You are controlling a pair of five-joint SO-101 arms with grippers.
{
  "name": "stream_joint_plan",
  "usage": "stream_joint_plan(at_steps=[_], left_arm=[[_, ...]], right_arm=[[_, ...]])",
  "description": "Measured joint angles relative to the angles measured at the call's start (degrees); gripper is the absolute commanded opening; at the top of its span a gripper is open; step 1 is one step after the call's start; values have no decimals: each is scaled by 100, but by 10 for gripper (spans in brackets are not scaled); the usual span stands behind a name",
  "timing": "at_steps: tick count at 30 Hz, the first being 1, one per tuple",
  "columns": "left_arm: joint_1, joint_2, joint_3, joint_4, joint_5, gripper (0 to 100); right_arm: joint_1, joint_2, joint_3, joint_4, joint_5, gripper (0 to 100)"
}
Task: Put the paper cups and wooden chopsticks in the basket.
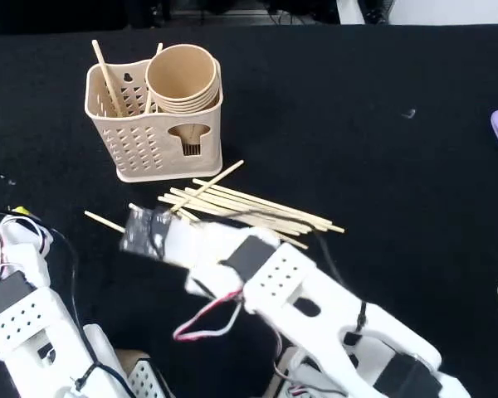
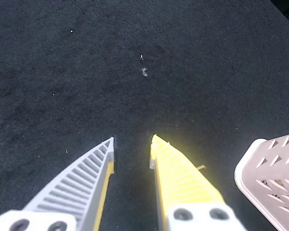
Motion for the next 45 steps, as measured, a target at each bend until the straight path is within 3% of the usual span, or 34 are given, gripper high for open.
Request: stream_joint_plan(at_steps=[5,12,16,21,27,45], left_arm=[[0,0,0,0,0,134],[0,0,0,0,0,134],[0,0,0,0,0,134],[0,0,0,0,0,134],[0,0,0,0,0,134],[0,0,0,0,0,134]], right_arm=[[0,1319,-299,-1011,-158,93],[0,3121,-1512,-774,-193,230],[0,3191,-1741,-299,-193,211],[-70,3402,-1512,-615,-193,173],[-211,3455,-1451,-958,-193,7],[-18,2409,-1055,-26,-448,11]])
